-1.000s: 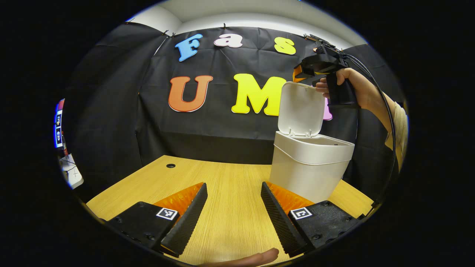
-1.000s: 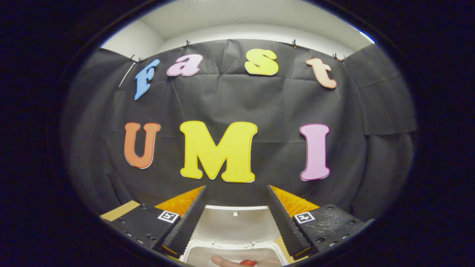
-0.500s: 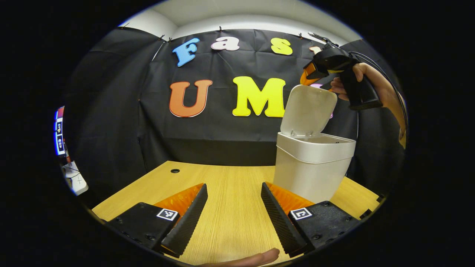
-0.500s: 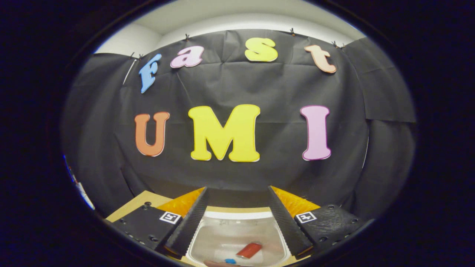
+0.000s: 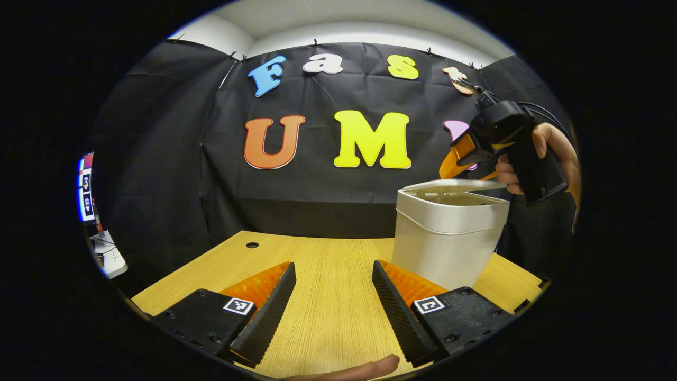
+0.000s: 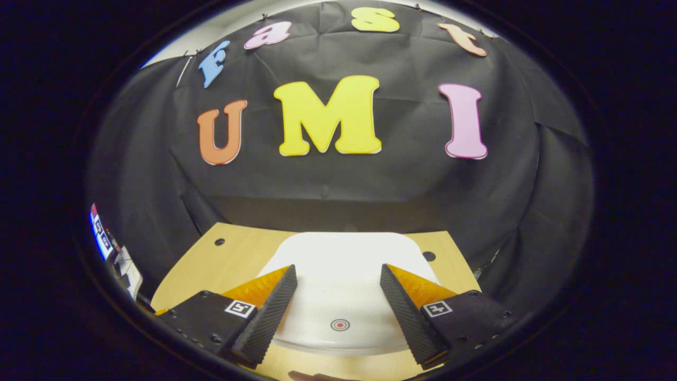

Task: Press the lid of the desktop garbage bin to open it, pick up the crumpled paper on the desktop and throw it into the bin, then pick up the pop can on the desktop and drop it into the bin, and finally close the garbage bin lid.

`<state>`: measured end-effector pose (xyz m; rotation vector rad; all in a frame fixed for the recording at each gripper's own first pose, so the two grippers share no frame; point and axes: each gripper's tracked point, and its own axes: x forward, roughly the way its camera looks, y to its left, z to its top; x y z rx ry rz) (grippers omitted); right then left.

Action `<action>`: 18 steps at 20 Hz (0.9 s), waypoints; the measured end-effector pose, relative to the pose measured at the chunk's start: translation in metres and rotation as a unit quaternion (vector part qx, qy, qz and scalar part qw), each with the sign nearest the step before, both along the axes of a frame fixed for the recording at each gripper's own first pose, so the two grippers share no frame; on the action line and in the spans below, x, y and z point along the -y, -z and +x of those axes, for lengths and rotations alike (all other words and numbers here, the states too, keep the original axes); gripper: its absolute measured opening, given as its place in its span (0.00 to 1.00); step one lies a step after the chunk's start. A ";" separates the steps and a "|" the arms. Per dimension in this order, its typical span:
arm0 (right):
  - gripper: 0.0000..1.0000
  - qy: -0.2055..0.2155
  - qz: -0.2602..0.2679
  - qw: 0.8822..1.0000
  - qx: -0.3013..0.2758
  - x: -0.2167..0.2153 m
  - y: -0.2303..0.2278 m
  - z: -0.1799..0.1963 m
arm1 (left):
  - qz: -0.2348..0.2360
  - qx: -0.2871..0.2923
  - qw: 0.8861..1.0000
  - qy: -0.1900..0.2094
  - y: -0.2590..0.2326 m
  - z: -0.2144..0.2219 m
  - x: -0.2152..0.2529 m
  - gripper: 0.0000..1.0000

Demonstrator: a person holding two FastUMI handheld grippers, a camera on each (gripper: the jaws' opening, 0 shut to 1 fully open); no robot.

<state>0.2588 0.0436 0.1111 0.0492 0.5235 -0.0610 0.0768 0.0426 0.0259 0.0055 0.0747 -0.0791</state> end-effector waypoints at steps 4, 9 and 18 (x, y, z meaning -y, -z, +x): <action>0.97 -0.018 -0.017 0.999 0.024 0.003 0.007 -0.010 | 0.004 -0.002 1.000 -0.002 0.002 0.000 -0.001 0.94; 0.98 -0.016 -0.017 0.997 0.068 0.006 0.009 -0.026 | 0.004 -0.004 1.000 -0.004 0.004 0.002 -0.004 0.94; 0.98 -0.001 -0.015 0.987 0.158 0.006 0.016 -0.039 | 0.012 -0.002 1.000 -0.005 0.005 0.004 -0.004 0.94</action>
